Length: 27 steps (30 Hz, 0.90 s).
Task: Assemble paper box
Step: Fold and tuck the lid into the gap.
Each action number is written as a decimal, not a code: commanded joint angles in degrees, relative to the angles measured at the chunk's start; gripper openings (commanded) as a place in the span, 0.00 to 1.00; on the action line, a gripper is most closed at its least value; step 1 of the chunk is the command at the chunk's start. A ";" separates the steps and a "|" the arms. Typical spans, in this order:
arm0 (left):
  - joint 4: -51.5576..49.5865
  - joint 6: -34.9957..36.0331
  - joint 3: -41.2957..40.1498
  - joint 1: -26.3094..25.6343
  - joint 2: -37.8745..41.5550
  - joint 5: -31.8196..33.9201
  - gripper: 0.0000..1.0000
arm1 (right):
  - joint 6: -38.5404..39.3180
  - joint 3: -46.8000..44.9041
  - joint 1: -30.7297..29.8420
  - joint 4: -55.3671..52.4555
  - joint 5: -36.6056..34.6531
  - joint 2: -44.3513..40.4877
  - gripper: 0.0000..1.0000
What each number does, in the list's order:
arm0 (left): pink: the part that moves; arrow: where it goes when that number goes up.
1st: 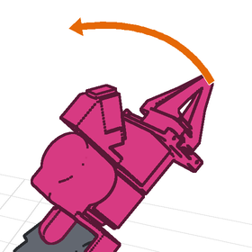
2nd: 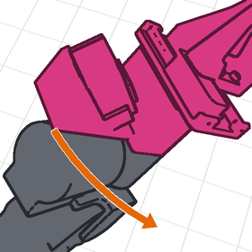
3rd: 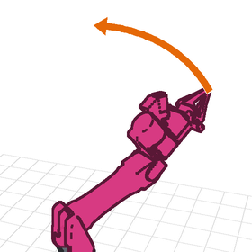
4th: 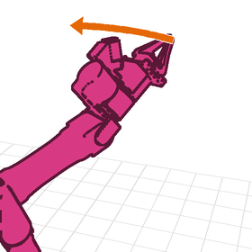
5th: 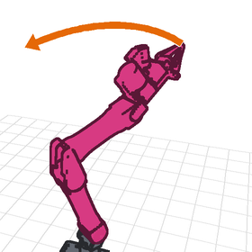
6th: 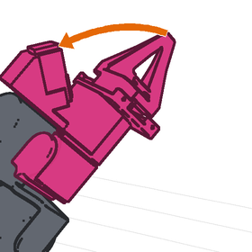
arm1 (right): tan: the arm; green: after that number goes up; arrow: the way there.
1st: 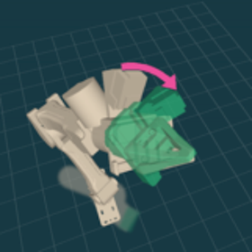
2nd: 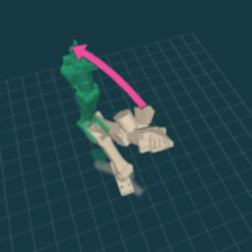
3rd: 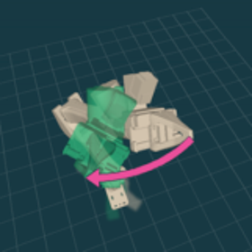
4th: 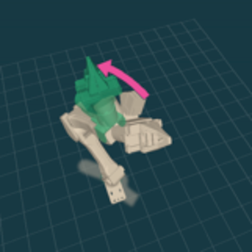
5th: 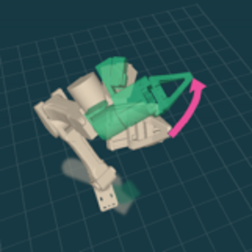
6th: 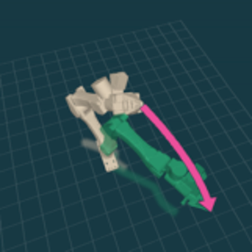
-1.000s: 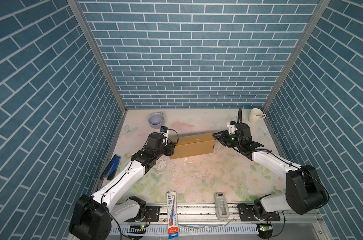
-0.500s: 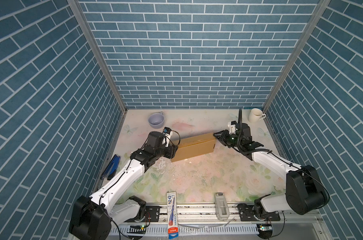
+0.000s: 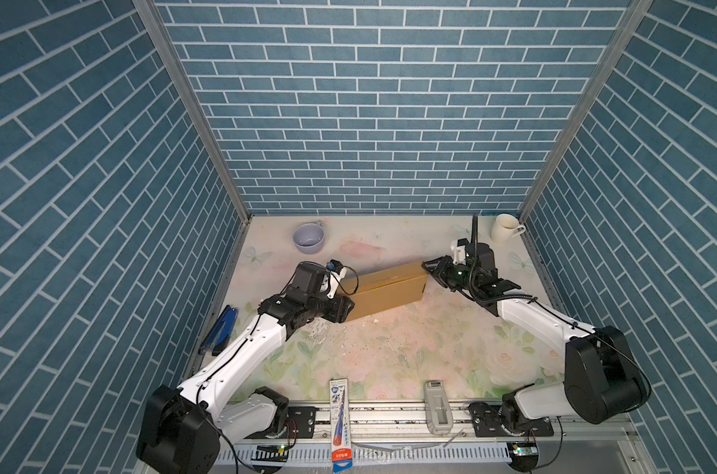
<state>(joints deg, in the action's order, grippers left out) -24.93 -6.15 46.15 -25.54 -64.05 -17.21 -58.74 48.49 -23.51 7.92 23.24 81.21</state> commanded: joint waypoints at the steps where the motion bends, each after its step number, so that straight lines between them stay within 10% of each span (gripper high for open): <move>1: 0.74 0.43 -0.29 -0.52 2.12 -4.15 0.70 | -1.64 0.82 -0.36 -5.81 -1.51 1.58 0.28; 15: 1.60 -9.76 -3.17 3.34 12.52 -3.61 0.74 | -1.81 0.63 -0.70 -5.55 -2.17 1.58 0.27; 27: 12.15 -34.38 -11.86 8.57 23.06 -4.47 0.76 | -1.37 0.55 -0.92 -6.16 -2.50 1.23 0.27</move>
<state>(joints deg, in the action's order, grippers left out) -18.52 -32.08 36.60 -17.82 -43.05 -20.78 -59.37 48.93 -24.01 7.75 22.20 81.54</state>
